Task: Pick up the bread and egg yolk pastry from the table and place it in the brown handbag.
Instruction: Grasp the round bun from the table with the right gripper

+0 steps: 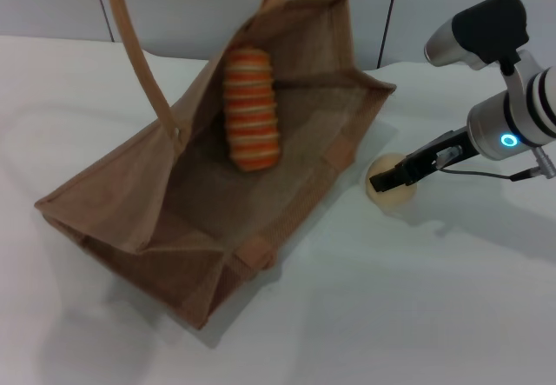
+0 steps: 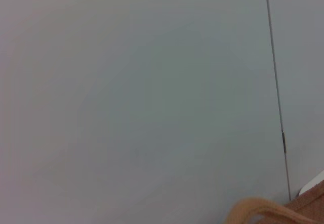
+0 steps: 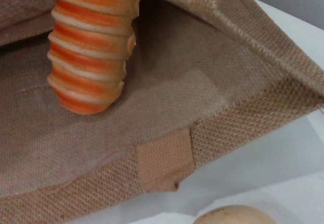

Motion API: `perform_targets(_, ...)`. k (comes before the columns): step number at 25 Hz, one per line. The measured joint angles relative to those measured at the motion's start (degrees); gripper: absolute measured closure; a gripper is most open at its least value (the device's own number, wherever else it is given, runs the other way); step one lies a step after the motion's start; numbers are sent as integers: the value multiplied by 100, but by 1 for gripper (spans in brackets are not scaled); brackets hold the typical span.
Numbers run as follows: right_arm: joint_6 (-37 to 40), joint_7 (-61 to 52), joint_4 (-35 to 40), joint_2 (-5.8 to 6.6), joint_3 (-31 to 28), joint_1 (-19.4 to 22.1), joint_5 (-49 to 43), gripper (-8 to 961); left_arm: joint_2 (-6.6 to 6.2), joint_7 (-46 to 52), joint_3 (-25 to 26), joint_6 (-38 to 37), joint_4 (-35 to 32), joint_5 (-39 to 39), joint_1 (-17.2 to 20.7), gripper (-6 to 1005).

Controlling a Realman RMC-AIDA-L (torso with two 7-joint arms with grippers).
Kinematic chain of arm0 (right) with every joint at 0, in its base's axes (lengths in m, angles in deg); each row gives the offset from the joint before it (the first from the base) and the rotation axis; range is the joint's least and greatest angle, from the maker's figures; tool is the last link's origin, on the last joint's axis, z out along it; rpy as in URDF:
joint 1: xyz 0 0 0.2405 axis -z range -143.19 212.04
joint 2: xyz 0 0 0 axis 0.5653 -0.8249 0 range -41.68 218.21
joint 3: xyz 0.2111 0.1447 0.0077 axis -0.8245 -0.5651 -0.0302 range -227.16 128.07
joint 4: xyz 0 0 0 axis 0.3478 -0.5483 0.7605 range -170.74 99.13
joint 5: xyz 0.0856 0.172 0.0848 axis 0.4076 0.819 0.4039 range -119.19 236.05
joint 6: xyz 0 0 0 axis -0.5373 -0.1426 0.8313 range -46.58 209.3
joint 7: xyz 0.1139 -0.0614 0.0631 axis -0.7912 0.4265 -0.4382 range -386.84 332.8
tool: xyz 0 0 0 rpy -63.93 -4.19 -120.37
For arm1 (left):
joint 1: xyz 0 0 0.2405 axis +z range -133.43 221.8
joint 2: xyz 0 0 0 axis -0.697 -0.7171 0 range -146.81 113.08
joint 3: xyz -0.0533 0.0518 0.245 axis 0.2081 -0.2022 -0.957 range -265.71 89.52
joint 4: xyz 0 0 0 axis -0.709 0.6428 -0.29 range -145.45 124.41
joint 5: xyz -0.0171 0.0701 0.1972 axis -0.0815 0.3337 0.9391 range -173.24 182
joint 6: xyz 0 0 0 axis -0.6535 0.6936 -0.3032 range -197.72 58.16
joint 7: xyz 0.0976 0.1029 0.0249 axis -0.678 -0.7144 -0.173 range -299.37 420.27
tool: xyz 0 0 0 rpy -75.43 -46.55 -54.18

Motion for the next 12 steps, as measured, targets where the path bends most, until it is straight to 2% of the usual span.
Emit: perform_targets(12,-3,-25,14,13,-2,6,108,297,-3,-8,-3,-1,0,0,0,869)
